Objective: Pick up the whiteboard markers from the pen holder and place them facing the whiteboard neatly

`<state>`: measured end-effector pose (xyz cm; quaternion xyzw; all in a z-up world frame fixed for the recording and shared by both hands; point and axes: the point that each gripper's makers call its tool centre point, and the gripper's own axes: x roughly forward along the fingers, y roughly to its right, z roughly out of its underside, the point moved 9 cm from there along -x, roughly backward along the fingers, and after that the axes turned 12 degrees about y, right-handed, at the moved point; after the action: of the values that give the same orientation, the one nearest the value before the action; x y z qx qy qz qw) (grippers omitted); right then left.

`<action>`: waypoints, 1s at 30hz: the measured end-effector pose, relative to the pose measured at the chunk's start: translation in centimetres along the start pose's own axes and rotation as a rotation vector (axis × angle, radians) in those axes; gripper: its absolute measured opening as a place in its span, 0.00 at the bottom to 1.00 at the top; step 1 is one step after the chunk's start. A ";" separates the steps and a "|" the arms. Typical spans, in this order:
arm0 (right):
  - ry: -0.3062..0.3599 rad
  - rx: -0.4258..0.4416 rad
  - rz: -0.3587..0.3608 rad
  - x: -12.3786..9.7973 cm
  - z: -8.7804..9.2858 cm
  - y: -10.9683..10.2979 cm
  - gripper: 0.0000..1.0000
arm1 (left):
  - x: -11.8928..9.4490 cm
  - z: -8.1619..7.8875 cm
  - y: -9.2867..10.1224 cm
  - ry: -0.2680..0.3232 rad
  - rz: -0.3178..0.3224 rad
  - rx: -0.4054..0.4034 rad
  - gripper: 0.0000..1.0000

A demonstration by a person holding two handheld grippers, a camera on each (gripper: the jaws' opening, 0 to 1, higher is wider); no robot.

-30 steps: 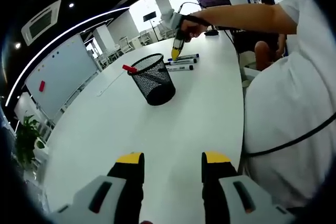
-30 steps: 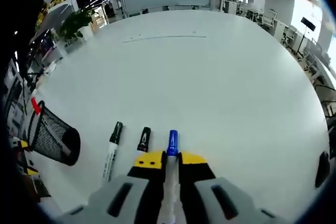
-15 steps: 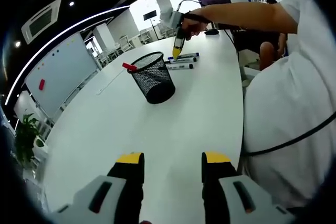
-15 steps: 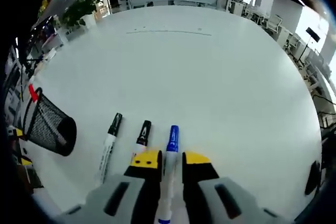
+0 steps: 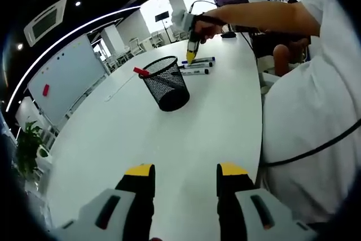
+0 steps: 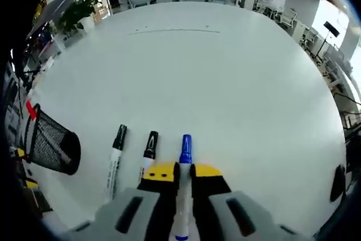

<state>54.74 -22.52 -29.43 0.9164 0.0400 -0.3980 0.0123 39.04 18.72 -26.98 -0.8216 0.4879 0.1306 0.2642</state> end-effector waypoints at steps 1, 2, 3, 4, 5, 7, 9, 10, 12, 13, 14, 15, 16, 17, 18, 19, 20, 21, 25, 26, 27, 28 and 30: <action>-0.001 0.005 0.001 0.0 0.0 0.0 0.10 | 0.0 0.0 0.0 -0.004 -0.003 0.002 0.45; -0.001 0.008 0.001 0.0 0.0 0.0 0.10 | 0.0 0.1 -0.1 -0.008 -0.005 0.003 0.45; -0.001 0.006 0.001 0.0 0.0 0.0 0.10 | 0.0 0.1 -0.1 -0.009 -0.006 0.004 0.45; -0.001 0.005 0.001 0.0 0.0 -0.1 0.10 | -0.1 0.0 -0.1 -0.007 -0.005 0.005 0.45; 0.000 0.006 0.002 0.0 0.0 -0.1 0.10 | -0.1 0.0 0.0 -0.004 -0.005 0.002 0.45; 0.001 0.010 0.005 0.0 0.0 0.0 0.10 | -0.1 0.0 0.0 -0.004 -0.005 0.002 0.45; 0.003 0.007 0.007 0.0 0.0 -0.1 0.10 | 0.0 0.0 0.0 -0.007 -0.001 0.007 0.45; 0.003 0.004 0.008 0.0 0.0 -0.2 0.10 | 0.0 0.0 0.1 -0.004 0.001 0.006 0.45; 0.005 -0.008 0.012 0.0 0.1 -0.4 0.11 | 0.1 -0.1 0.2 0.005 0.013 0.008 0.45; 0.005 -0.013 0.008 -0.1 0.1 -0.4 0.12 | 0.1 -0.1 0.2 0.006 0.017 0.009 0.45; 0.004 -0.017 0.000 -0.1 0.1 -0.5 0.13 | 0.1 -0.2 0.3 0.009 0.021 0.011 0.45; 0.002 -0.019 -0.009 -0.1 0.1 -0.6 0.15 | 0.2 -0.2 0.3 0.012 0.024 0.011 0.45; 0.001 -0.021 -0.013 -0.1 0.0 -0.6 0.16 | 0.2 -0.3 0.4 0.013 0.026 0.010 0.45; -0.002 -0.025 -0.017 -0.1 0.0 -0.7 0.16 | 0.2 -0.3 0.4 0.014 0.028 0.011 0.45; -0.002 -0.027 -0.018 -0.1 0.0 -0.7 0.16 | 0.2 -0.3 0.4 0.014 0.028 0.011 0.45; -0.002 -0.031 -0.020 -0.1 0.0 -0.7 0.16 | 0.2 -0.2 0.4 0.011 0.028 0.011 0.45; -0.002 -0.036 -0.023 -0.1 0.0 -0.7 0.17 | 0.2 -0.2 0.4 0.009 0.026 0.011 0.45; 0.000 -0.038 -0.025 -0.1 0.0 -0.7 0.17 | 0.2 -0.2 0.3 0.009 0.024 0.011 0.45; 0.013 -0.086 -0.058 -0.8 -0.2 -0.7 0.18 | 0.1 0.0 0.3 0.002 0.024 0.011 0.45; 0.014 -0.091 -0.056 -1.1 -0.3 -0.7 0.18 | 0.1 0.0 0.3 0.001 0.024 0.012 0.45; 0.043 -0.120 -0.058 -1.7 -0.8 -0.4 0.18 | 0.1 0.0 0.3 0.001 0.026 0.013 0.45; 0.056 -0.130 -0.063 -2.2 -1.1 -0.3 0.18 | 0.1 -0.1 0.3 0.002 0.027 0.013 0.45; 0.088 -0.193 -0.088 -2.9 -1.5 -0.2 0.18 | 0.1 -0.1 0.3 0.004 0.027 0.014 0.45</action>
<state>53.89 -22.41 -26.28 0.9249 0.1190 -0.3518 0.0811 38.80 18.45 -27.01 -0.8134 0.5004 0.1288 0.2672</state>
